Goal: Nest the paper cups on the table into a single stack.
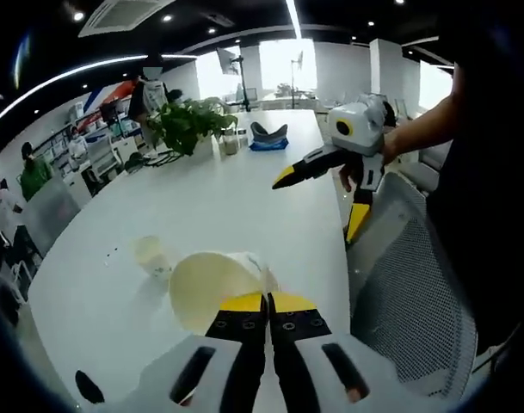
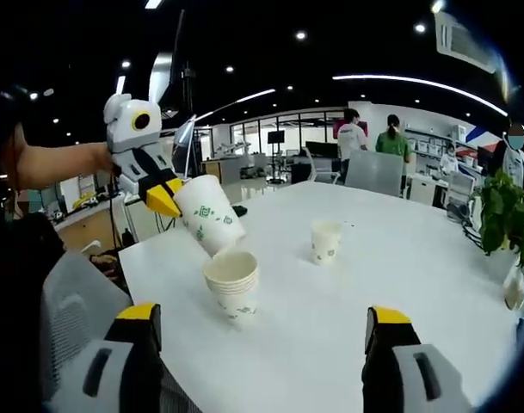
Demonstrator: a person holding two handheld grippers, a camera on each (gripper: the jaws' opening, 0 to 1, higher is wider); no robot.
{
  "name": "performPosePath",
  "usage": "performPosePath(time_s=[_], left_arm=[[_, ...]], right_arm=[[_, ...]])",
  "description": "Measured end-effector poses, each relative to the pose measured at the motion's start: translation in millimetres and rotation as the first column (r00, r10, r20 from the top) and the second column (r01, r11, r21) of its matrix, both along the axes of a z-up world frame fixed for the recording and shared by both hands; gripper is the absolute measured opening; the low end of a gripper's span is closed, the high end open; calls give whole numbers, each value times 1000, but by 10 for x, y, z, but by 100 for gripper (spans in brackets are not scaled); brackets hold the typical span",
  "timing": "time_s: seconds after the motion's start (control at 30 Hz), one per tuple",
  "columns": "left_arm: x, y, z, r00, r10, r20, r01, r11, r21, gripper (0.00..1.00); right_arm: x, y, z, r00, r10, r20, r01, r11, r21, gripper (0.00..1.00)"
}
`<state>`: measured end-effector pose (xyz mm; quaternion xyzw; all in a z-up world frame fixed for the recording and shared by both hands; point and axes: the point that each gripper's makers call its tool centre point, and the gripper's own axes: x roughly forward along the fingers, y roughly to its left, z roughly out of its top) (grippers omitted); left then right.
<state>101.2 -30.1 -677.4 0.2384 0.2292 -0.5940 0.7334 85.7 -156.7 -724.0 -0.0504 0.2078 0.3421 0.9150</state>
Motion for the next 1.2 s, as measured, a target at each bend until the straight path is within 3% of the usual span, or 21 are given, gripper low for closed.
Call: performPosePath(time_s=[0.23,0.63,0.93,1.2], left_arm=[[11,-22,-69,999,-39,12,38,997,72,0],[54,-52,-135,996,-92,20,89,986,139,0],[28,-131,-221,986,-162,36,150,964,217,0],[27,-148,-355,973,-226,46,202,931,303,0]], right_arm=[[2,-65,-152,1000,-20,-2,20,1000,-19,100],[-81,-38,-218,1000,-19,-21,19,1000,-10,99],[-77,-41,-212,999,-28,-19,28,1000,-6,98],[-90,-28,-208,999,-28,-21,28,1000,-4,97]])
